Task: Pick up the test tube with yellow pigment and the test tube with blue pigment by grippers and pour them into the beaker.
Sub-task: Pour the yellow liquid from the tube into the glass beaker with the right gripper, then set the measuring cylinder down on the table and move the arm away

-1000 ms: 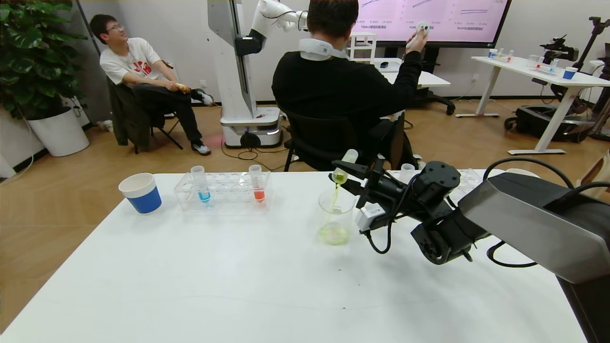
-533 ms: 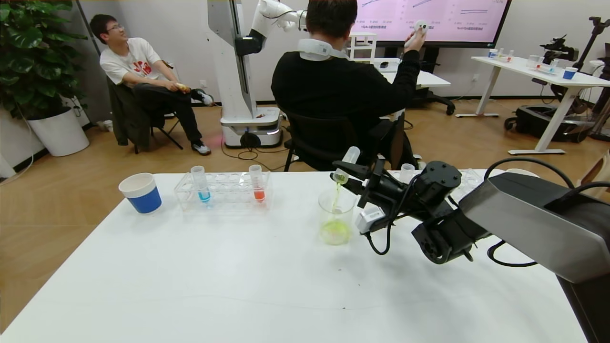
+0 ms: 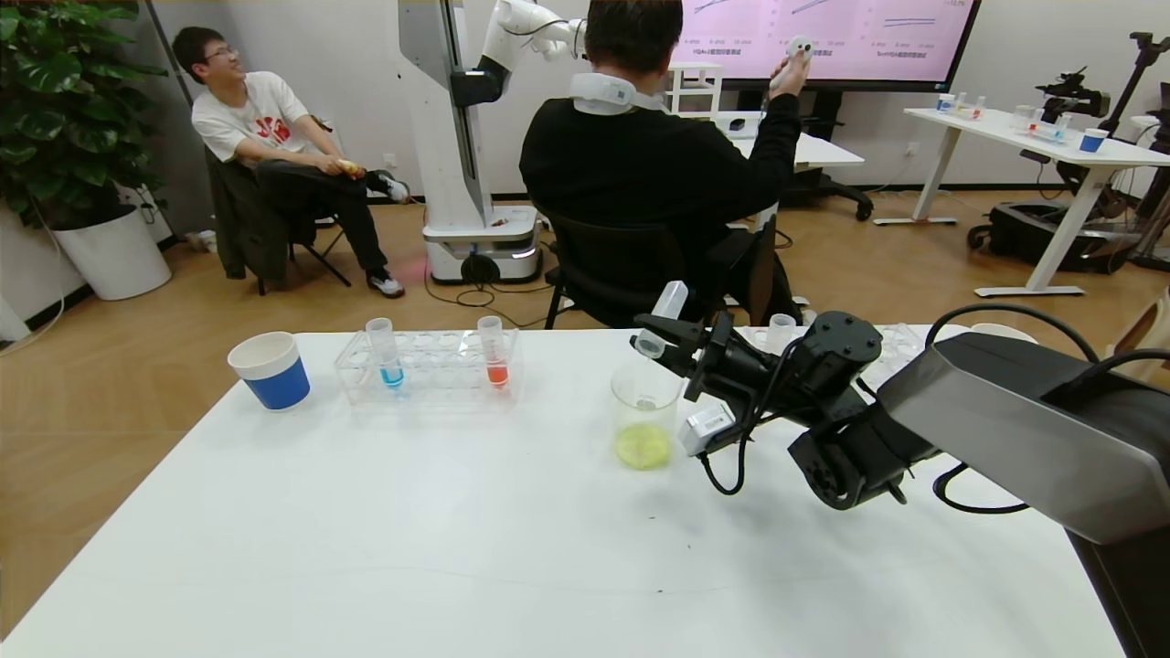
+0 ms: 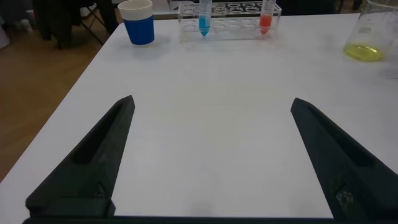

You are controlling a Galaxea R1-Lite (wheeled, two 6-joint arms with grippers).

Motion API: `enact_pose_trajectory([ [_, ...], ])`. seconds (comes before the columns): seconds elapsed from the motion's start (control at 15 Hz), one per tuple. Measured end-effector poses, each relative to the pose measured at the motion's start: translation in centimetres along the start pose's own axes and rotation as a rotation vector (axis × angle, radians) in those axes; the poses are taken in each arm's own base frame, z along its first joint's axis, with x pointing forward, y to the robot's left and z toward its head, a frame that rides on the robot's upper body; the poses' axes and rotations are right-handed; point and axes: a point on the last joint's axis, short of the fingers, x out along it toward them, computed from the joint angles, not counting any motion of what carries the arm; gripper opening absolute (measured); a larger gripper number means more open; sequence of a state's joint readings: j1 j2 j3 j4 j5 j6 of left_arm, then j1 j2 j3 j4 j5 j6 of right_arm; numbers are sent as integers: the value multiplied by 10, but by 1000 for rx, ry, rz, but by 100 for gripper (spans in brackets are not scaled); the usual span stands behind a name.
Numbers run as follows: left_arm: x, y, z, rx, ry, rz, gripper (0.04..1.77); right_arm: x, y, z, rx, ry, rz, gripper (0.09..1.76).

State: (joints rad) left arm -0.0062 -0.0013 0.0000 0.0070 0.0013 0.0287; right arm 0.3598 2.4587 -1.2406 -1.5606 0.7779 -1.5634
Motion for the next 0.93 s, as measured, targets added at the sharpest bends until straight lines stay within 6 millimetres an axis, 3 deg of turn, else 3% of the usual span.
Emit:
enact_pose_trajectory([
  [0.27,0,0,0,0,0,0,175,3,-10,1,76,34,-18,51],
  [0.47,0,0,0,0,0,0,175,7,-36,1,237,134,-77,51],
  [0.73,0,0,0,0,0,0,175,-1,-73,9,619,401,-234,51],
  [0.93,0,0,0,0,0,0,175,-8,-95,25,981,591,-451,51],
])
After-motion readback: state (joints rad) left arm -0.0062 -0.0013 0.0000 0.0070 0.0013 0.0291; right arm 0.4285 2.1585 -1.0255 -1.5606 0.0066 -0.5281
